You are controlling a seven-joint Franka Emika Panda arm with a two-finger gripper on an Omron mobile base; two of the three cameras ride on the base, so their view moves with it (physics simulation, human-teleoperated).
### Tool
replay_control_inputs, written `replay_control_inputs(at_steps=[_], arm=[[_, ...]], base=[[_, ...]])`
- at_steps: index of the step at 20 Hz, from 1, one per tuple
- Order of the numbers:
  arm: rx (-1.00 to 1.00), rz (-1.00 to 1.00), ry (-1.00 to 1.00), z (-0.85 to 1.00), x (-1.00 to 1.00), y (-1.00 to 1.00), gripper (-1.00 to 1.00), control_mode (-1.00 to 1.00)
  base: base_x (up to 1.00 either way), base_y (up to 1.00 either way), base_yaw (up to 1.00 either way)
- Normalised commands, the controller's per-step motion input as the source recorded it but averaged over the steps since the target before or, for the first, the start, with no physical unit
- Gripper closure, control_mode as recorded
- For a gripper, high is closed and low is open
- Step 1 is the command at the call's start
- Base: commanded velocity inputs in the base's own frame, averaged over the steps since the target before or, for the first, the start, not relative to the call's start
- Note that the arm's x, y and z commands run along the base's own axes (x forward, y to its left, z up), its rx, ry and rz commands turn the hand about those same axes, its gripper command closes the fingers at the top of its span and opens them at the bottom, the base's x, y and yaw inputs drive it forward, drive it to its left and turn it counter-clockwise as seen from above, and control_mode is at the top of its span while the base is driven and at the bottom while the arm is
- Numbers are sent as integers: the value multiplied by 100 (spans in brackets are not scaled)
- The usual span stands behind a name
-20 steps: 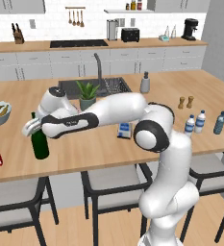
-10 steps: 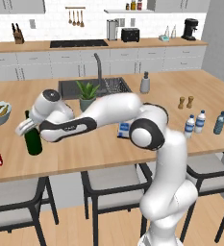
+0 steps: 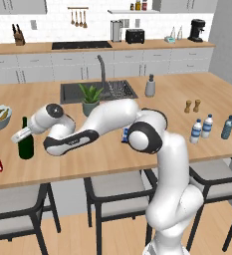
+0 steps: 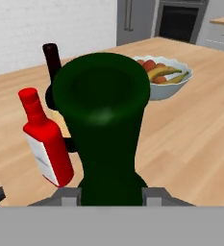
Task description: Move the plastic bottles in the middle to the plastics group, and the glass bottles in the middle to the glass group.
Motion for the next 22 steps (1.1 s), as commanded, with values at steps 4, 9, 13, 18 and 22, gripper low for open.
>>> replay_control_inputs(at_steps=[4,9,13,18,22], arm=[[0,1,5,0,0,25,100,-100],[0,1,2,0,0,17,100,-100],[-2,0,0,5,0,4,100,-100],[-9,0,2,24,1,0,100,-100],[-9,0,4,4,8,4,100,-100]], base=[[0,0,0],[0,0,0],[0,0,0],[0,0,0],[0,0,0]])
